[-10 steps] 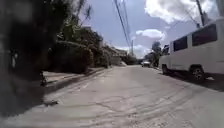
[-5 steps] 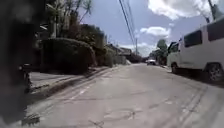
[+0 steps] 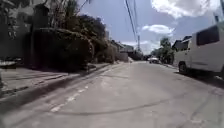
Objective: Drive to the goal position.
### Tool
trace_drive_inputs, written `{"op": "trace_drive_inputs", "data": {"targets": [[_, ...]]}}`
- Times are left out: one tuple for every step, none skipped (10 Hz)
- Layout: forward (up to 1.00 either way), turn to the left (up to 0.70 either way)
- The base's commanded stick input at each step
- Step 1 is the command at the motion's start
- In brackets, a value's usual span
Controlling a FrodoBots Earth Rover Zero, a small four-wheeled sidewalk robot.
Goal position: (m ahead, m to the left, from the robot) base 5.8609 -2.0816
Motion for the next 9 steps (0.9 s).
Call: {"op": "trace_drive_inputs", "data": {"targets": [[1.0, -0.07], [1.0, 0.0], [1.0, 0.0], [1.0, 0.0], [1.0, 0.0], [1.0, -0.02], [1.0, -0.06], [1.0, -0.18], [1.0, -0.3]]}}
